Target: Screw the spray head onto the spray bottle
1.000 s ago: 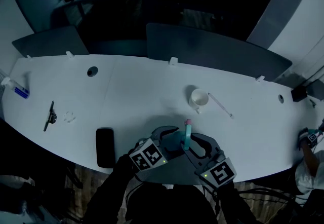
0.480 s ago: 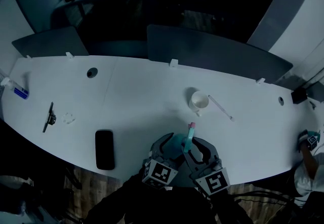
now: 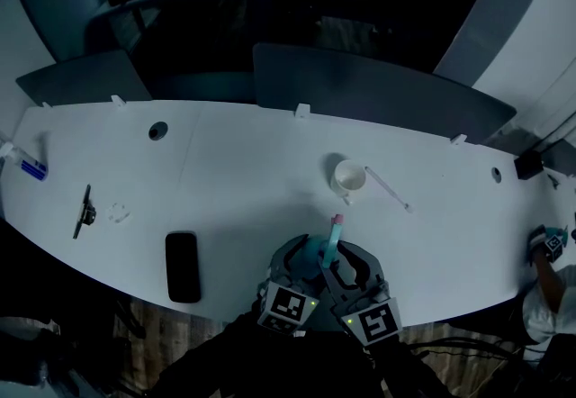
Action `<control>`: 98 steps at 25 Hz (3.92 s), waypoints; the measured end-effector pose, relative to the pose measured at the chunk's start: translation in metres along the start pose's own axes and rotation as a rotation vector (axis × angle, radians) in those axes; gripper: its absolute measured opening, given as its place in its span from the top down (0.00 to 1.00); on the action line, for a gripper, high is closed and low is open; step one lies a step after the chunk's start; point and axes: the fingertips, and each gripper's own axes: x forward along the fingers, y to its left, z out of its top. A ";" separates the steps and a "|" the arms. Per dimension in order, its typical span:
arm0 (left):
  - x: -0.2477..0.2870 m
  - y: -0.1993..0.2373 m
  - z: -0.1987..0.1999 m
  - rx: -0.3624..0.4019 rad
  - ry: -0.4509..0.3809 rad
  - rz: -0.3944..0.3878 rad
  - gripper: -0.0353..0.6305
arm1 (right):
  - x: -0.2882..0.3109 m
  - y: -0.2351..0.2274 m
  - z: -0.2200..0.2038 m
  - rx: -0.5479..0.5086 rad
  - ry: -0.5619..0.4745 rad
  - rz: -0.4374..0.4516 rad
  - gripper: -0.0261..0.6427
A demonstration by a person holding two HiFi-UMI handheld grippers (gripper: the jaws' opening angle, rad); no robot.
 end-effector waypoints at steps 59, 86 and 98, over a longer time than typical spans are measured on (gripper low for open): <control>-0.011 -0.001 -0.016 0.103 0.068 -0.082 0.33 | -0.009 0.004 -0.004 0.011 -0.045 0.024 0.76; -0.002 -0.008 -0.010 0.031 0.069 -0.206 0.40 | -0.008 0.003 -0.001 0.004 -0.095 0.009 0.76; -0.006 -0.010 -0.011 0.069 0.111 -0.399 0.34 | -0.009 0.005 -0.005 0.023 -0.073 0.041 0.76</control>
